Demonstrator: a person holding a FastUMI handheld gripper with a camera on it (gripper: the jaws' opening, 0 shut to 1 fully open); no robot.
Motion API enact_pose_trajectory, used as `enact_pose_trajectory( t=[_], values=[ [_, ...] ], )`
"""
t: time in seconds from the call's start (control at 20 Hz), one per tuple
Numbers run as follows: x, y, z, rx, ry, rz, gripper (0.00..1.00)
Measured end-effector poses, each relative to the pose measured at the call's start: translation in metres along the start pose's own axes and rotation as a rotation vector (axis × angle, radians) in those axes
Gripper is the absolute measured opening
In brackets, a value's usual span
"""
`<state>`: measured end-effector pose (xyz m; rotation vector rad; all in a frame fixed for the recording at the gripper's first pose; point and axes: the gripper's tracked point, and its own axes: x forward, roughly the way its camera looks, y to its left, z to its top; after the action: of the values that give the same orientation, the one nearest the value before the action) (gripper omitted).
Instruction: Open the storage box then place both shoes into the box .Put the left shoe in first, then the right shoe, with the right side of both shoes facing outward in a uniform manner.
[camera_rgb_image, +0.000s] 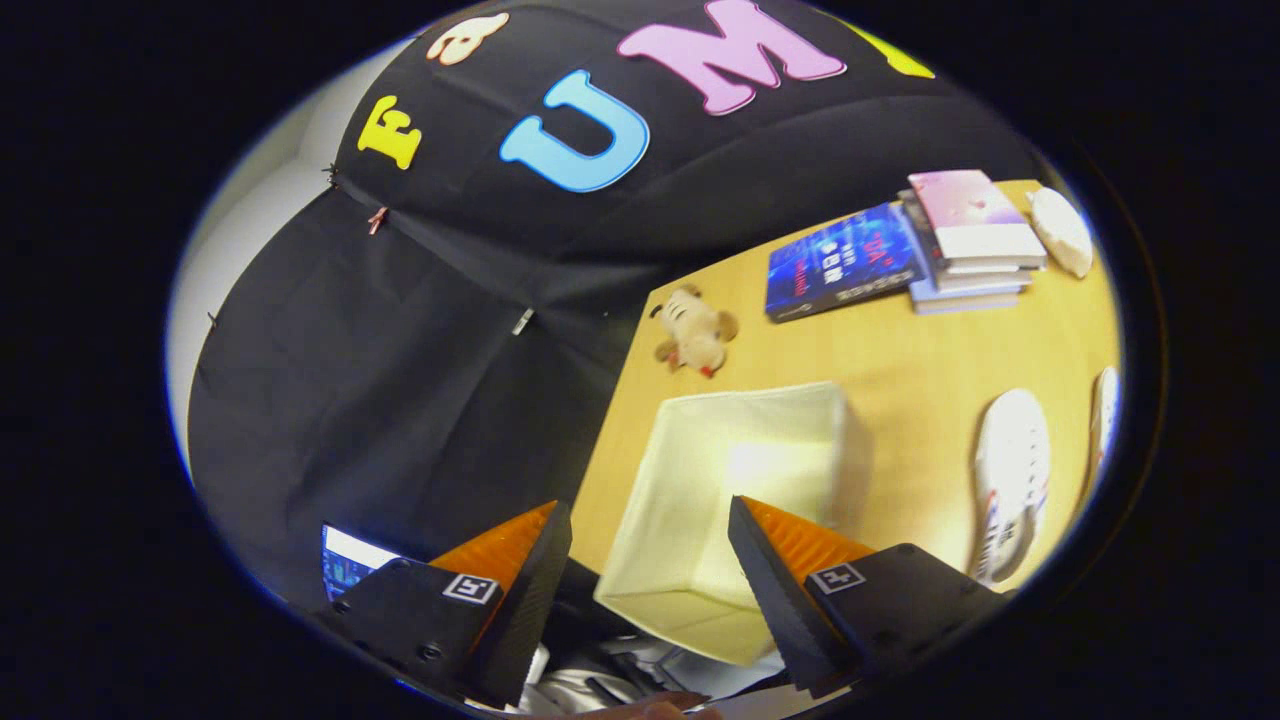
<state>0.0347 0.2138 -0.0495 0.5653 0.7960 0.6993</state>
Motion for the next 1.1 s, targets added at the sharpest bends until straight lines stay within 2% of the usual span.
enact_pose_trajectory(
  t=[0.4,0.5,0.6,0.85,1.1],
  values=[
    [-0.068,-0.169,-0.012,-0.271,0.008,-0.312,0.98],
    [-0.076,-0.198,-0.019,-0.309,0.030,-0.350,0.99],
    [-0.080,-0.227,-0.028,-0.337,0.058,-0.388,0.99],
    [-0.089,-0.308,-0.046,-0.360,0.141,-0.547,0.99],
    [-0.071,-0.337,-0.071,-0.348,0.221,-0.597,0.99]
  ],
)
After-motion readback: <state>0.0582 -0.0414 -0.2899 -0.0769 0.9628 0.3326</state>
